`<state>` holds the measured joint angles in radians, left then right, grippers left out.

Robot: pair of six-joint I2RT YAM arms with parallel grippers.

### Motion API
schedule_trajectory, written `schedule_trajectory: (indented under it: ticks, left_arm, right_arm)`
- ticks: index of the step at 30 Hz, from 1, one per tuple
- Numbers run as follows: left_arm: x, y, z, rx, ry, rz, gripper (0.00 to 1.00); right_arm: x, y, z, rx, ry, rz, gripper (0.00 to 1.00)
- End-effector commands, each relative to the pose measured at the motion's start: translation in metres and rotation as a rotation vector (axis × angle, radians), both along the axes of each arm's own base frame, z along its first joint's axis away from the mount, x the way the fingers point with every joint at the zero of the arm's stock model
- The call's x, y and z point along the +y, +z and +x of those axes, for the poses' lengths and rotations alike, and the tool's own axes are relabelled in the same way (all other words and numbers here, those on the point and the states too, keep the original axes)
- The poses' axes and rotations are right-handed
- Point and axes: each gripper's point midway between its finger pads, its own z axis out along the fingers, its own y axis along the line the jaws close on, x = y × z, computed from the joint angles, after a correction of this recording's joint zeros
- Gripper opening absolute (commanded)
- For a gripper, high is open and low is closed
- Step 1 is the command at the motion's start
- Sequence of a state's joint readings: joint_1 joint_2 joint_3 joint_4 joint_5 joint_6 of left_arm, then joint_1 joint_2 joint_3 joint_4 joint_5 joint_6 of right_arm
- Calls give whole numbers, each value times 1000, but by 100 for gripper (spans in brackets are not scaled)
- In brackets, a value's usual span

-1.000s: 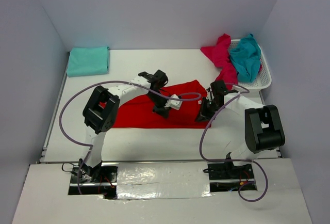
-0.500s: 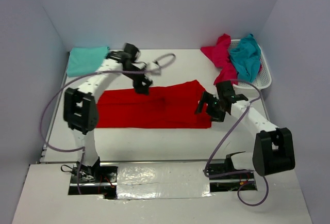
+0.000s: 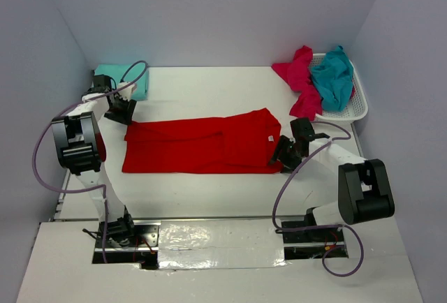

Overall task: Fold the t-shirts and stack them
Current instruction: Fold the other side of the tshirt into a rectangle, then rotate the tshirt 90 degrees

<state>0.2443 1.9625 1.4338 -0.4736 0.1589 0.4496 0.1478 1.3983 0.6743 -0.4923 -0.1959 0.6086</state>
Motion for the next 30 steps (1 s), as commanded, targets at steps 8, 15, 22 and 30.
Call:
schedule_trajectory:
  ticks: [8, 15, 22, 30]
  left_arm:
    - [-33, -41, -11, 36, -51, -154, 44]
    - [-23, -47, -82, 110, -43, -178, 0]
    - [-41, -43, -163, 234, -250, -155, 0]
    - [-75, -41, -223, 316, -503, -157, 31]
  right_arm:
    - [-1, -19, 5, 29, 32, -16, 9]
    - [2, -5, 63, 20, 150, -85, 0]
    - [32, 24, 187, -41, 267, -96, 4]
    - [52, 20, 310, -137, 239, -131, 37]
